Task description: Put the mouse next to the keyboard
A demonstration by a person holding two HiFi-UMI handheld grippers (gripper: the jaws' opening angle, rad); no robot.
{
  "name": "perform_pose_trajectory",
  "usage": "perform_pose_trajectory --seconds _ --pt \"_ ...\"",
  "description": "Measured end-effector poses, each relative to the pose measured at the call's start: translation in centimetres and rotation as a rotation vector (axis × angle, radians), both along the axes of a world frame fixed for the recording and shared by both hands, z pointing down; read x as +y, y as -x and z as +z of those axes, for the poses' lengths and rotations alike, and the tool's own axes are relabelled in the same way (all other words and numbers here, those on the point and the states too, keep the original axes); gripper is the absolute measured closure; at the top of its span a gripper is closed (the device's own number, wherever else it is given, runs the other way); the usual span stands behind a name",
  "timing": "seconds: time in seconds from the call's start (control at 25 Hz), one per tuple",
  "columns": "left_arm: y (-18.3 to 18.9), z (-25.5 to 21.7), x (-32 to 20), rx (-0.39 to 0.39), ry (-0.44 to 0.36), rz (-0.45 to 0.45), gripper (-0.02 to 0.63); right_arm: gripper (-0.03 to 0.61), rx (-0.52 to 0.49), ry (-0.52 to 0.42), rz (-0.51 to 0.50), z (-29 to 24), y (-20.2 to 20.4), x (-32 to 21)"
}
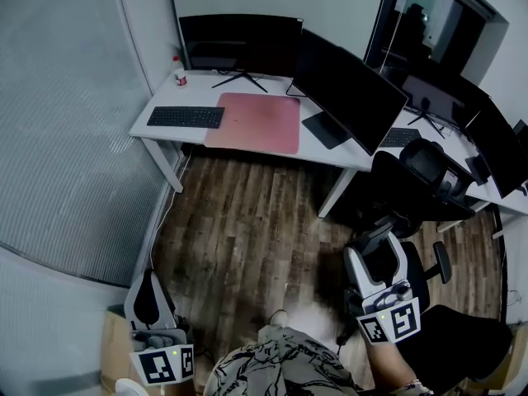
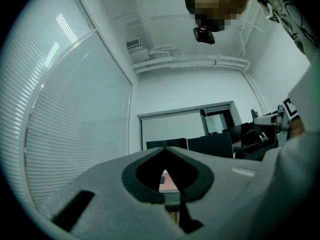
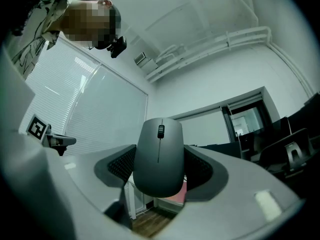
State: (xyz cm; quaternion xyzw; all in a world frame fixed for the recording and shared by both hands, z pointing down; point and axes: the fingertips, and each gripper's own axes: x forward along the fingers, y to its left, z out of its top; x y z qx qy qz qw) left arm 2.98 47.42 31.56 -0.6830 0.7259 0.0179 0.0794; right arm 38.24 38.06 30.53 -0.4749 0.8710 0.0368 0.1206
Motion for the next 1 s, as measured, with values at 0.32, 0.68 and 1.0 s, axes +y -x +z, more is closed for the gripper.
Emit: perform_pose_trajectory --seconds 0.32,0.68,1.0 --pt "-1.9 0.6 -2.4 0.003 -0.004 -0.044 0.612 0.275 -0.003 0.001 -0.048 0.6 -1.3 -3.9" --pt "-3.5 1.7 -4.1 0.012 0.024 -0.066 0.612 0.275 -0.014 0.022 -0.069 1.4 -2.2 -6.9" --pt "-2.7 1.9 -6.3 0.025 0.023 -0.044 0.612 0.275 -0.011 0.031 -0.05 1.8 -1.8 -8.3"
